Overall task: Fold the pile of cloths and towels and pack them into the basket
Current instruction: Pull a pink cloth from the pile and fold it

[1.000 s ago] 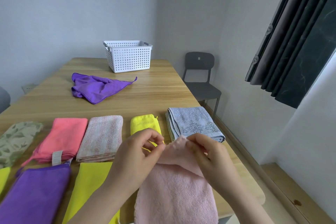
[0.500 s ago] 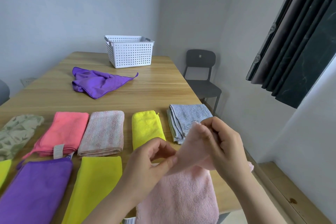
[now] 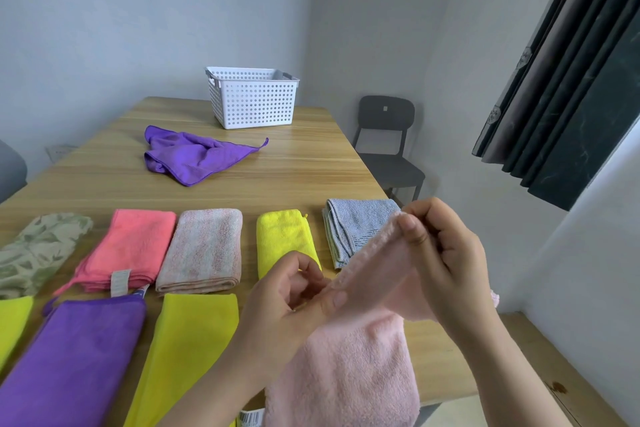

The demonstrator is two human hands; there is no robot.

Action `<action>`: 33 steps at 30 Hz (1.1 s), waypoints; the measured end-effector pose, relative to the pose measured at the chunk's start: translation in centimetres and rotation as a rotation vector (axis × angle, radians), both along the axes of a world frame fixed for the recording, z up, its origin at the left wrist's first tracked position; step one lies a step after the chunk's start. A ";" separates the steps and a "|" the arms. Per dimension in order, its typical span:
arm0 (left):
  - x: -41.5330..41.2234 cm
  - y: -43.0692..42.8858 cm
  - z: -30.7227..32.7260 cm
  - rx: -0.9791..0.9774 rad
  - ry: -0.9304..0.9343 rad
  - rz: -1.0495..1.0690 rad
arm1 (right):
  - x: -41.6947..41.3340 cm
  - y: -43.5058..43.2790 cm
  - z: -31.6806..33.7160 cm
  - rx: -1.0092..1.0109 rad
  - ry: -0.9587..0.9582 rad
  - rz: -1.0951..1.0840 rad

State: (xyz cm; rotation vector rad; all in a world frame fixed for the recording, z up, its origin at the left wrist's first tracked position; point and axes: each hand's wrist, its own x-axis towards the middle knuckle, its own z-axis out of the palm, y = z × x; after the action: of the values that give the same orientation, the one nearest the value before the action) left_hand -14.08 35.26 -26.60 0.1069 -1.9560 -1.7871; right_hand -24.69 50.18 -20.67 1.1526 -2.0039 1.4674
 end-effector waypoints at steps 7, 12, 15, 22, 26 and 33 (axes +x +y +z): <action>0.4 0.2 0.8 0.016 0.043 0.008 | 0.0 -0.2 1.8 -0.034 -0.022 0.000; 0.4 0.2 0.6 0.013 0.035 0.013 | 0.2 -0.4 3.1 -0.043 0.007 -0.014; 0.5 0.2 0.5 -0.057 0.012 0.051 | 0.5 -0.5 3.7 -0.057 0.022 -0.015; 0.9 0.2 0.5 -0.003 0.007 0.042 | 0.6 -0.3 4.6 -0.067 0.044 -0.029; 1.5 0.4 1.0 -0.101 0.004 0.023 | 0.4 -0.2 4.8 -0.066 0.049 -0.052; 2.2 0.4 1.9 -0.126 0.038 -0.034 | 0.3 0.3 6.2 -0.057 0.076 -0.085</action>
State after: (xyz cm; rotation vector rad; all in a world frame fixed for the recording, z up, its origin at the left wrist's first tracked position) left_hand -11.85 35.68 -24.73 -0.0016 -2.0485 -1.6693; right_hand -24.42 50.46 -14.45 1.0699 -1.9241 1.4080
